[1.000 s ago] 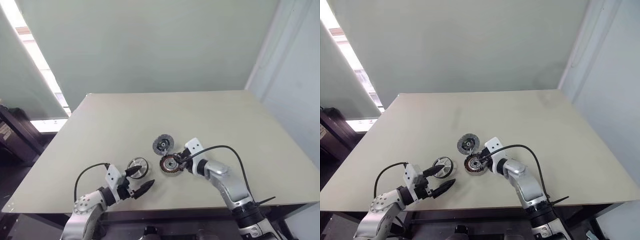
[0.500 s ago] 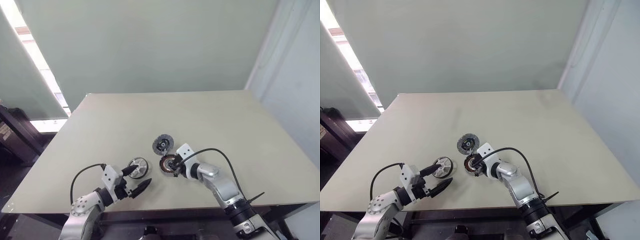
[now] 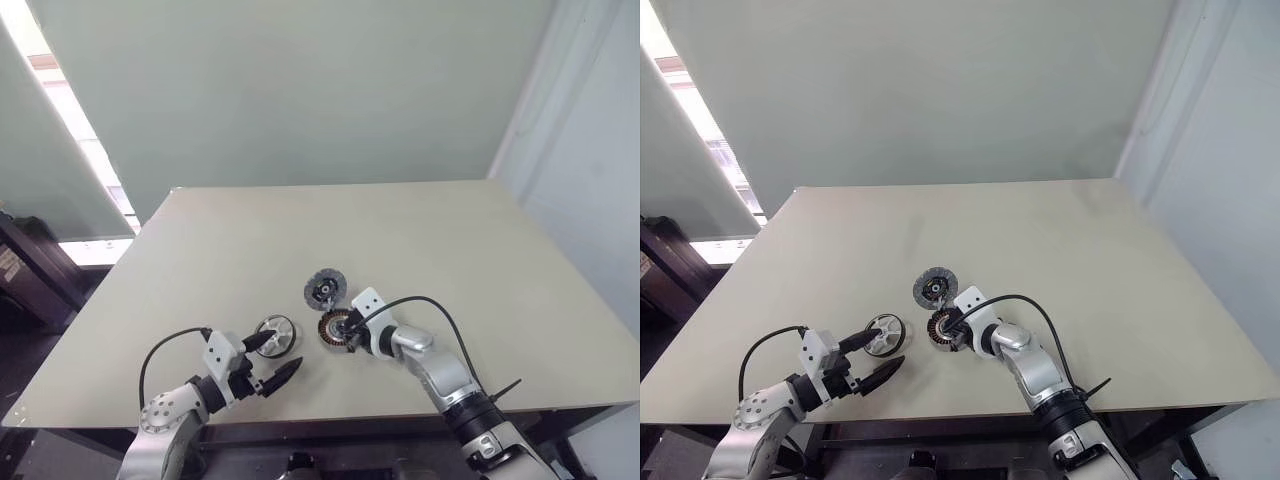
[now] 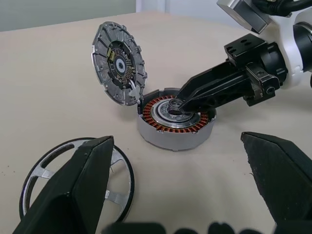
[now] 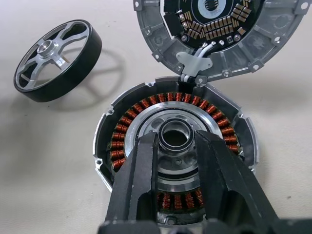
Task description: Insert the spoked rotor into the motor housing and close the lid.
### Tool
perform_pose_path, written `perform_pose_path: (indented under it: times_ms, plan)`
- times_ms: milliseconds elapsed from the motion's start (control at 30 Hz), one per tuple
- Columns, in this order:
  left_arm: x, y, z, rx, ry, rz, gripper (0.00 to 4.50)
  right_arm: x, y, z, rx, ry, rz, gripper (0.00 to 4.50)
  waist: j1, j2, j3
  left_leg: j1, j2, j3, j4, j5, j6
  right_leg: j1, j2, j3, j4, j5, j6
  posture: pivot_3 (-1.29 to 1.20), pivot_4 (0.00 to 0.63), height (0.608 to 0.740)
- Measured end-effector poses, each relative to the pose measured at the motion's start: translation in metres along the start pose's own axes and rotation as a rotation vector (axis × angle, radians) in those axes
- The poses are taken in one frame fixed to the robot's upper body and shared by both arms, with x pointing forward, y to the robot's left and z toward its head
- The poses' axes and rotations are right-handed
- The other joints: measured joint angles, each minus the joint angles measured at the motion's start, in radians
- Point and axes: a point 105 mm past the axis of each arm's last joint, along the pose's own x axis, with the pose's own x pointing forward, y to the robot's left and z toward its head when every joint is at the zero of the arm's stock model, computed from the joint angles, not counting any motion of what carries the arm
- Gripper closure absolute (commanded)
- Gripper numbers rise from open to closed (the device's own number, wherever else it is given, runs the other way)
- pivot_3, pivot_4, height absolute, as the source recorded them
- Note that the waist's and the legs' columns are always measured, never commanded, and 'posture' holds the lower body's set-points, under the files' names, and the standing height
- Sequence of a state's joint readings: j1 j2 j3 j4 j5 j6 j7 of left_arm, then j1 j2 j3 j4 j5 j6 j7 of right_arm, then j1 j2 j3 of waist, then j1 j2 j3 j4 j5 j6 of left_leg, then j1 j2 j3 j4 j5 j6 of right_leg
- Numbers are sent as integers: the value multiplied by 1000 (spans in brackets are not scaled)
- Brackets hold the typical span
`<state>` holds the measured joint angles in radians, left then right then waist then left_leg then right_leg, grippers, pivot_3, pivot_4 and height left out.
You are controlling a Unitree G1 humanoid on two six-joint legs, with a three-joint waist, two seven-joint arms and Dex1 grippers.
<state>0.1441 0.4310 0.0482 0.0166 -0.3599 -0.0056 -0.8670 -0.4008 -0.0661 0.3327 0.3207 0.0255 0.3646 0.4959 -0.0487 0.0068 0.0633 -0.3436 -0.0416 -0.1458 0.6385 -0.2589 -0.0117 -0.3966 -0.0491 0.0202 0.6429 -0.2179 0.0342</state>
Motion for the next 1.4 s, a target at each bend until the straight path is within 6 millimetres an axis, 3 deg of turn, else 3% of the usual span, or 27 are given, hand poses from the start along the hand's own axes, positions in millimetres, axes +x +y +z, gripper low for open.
perform_pose_path:
  times_ms: [1400]
  plan:
    - [1,-1,0,10,4,-8,0,2,3,-3,-21,31,18,3701,0,0,0,0,0,0,0,0,0,0,0,0,0,0,0,0,0,740]
